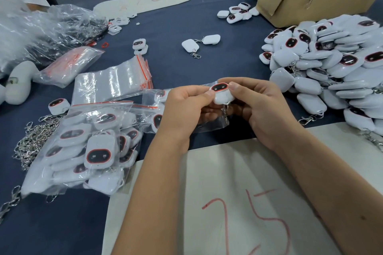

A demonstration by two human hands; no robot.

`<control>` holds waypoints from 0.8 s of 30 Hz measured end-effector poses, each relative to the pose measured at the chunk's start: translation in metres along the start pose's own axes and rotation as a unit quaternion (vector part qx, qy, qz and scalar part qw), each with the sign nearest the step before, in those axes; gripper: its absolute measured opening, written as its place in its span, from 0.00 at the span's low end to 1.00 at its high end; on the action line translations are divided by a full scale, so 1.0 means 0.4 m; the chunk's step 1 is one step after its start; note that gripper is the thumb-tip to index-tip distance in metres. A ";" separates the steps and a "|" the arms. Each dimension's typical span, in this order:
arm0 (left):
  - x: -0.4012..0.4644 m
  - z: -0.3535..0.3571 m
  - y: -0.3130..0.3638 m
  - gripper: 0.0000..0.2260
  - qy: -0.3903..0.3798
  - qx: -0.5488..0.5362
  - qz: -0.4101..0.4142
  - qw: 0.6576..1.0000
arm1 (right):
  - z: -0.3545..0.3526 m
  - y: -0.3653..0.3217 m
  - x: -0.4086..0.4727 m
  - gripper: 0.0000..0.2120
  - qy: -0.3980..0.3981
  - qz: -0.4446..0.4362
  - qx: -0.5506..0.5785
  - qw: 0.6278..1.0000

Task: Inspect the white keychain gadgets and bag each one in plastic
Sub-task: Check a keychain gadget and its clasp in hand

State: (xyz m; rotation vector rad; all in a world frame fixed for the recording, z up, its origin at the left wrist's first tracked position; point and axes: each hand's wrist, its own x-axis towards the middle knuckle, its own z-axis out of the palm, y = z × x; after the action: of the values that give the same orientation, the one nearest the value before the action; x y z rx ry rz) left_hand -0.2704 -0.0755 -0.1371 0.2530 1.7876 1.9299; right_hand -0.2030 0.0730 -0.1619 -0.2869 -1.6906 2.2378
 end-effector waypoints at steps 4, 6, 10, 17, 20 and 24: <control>-0.005 0.005 0.004 0.10 -0.005 0.009 0.015 1.000 | 0.002 0.009 0.000 0.10 0.012 -0.016 -0.034 0.999; -0.006 0.007 0.005 0.10 -0.004 0.001 0.017 1.000 | 0.004 0.011 -0.001 0.10 0.025 -0.031 -0.052 0.998; -0.006 0.009 0.008 0.08 -0.004 -0.031 -0.005 1.000 | 0.012 0.005 -0.005 0.13 0.033 -0.038 -0.055 0.997; -0.008 0.014 0.015 0.07 0.009 -0.092 -0.032 0.995 | 0.014 0.007 -0.009 0.14 0.008 -0.045 -0.067 0.997; -0.010 0.018 0.015 0.04 0.018 -0.108 -0.032 0.994 | 0.013 0.013 -0.011 0.13 0.027 -0.083 -0.125 0.988; -0.005 0.012 0.013 0.05 0.016 -0.080 -0.034 0.996 | 0.010 0.017 -0.003 0.10 0.056 -0.077 -0.124 0.988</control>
State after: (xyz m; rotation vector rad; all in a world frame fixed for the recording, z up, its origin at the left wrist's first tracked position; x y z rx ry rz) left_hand -0.2678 -0.0723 -0.1312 0.1066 1.6282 2.0264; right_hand -0.2044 0.0674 -0.1673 -0.3217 -1.8642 1.8680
